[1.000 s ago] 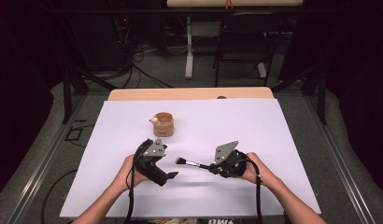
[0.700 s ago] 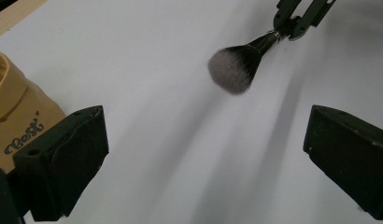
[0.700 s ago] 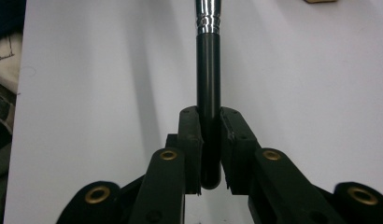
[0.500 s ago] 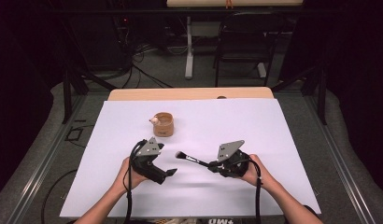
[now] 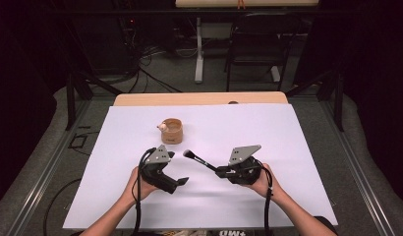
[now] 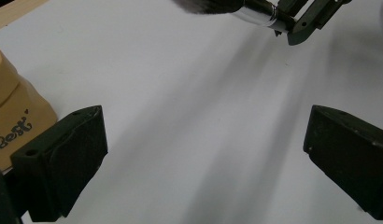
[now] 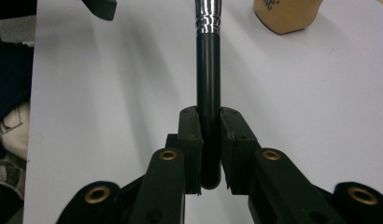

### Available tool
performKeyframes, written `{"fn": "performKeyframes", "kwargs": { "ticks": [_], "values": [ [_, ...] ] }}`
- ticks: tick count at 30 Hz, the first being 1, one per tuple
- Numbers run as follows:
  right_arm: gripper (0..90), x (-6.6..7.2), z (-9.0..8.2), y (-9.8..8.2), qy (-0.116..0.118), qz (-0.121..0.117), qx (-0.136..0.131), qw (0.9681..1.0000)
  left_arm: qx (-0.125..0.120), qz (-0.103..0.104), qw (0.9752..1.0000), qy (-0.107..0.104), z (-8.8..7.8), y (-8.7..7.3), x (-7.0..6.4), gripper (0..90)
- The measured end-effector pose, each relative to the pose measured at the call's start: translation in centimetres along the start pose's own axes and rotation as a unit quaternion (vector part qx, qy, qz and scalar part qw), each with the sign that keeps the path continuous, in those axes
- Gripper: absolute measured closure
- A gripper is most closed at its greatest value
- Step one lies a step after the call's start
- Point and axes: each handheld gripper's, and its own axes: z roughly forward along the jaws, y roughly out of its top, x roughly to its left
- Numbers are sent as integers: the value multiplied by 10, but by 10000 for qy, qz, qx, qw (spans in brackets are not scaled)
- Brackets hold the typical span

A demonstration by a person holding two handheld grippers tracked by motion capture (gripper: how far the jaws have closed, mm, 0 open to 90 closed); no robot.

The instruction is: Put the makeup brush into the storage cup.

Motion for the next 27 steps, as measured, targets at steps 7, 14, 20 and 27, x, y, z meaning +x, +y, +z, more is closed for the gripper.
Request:
{"fn": "performKeyframes", "kwargs": {
  "ticks": [7, 14, 20, 27],
  "values": [
    [794, 1, 0, 3, -145, 144, -211, 9996, -144, -55, 9998, 84, 2, 1, -1, 0],
    [794, 5, 1, 8, -297, 268, -451, 9982, -262, -194, 9994, 128, 4, 2, -1, 0],
    [794, 9, 5, 12, -362, 324, -606, 9970, -439, -315, 9985, 123, 7, 6, -3, 0],
    [794, 11, 7, 15, -452, 411, -835, 9946, -654, -455, 9964, 286, 7, 10, -3, 0]
  ]
}}
